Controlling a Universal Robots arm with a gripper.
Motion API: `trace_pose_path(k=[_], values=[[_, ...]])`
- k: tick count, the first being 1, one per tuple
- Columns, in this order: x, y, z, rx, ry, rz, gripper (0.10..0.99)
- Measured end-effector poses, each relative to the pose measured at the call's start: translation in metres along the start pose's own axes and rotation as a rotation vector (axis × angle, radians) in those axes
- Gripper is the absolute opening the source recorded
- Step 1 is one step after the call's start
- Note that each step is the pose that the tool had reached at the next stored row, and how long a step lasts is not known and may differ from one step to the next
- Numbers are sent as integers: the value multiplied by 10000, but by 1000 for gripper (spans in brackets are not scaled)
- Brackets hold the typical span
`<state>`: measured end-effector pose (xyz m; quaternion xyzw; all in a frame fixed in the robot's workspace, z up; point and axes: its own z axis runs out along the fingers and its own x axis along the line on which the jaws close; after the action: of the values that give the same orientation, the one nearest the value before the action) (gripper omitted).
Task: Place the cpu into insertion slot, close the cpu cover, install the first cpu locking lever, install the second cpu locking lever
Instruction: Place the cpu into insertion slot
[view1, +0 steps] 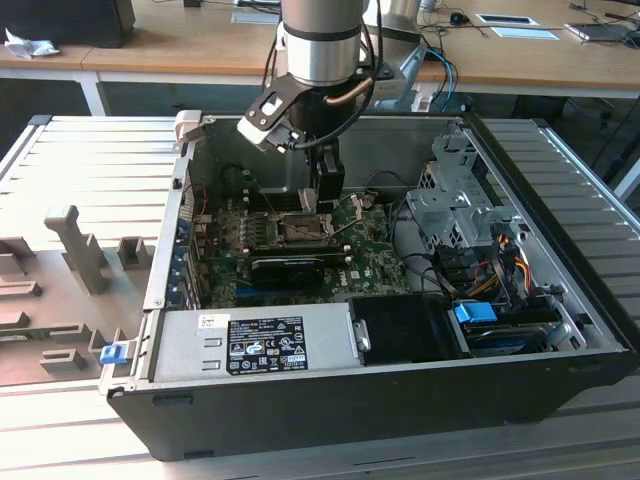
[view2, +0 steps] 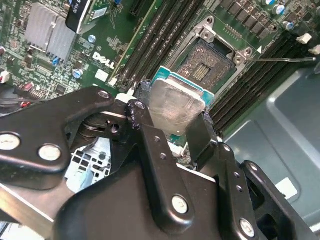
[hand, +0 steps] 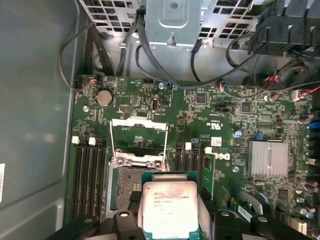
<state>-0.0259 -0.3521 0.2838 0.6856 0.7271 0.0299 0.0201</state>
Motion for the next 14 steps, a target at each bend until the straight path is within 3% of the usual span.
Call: trace_pose_path(k=[3, 5, 8, 14], values=[[7, -5, 62, 0, -2, 1, 529], [72, -4, 118, 1, -10, 6, 529], [104, -9, 181, -1, -22, 186, 529], [108, -29, 229, -2, -23, 203, 529]])
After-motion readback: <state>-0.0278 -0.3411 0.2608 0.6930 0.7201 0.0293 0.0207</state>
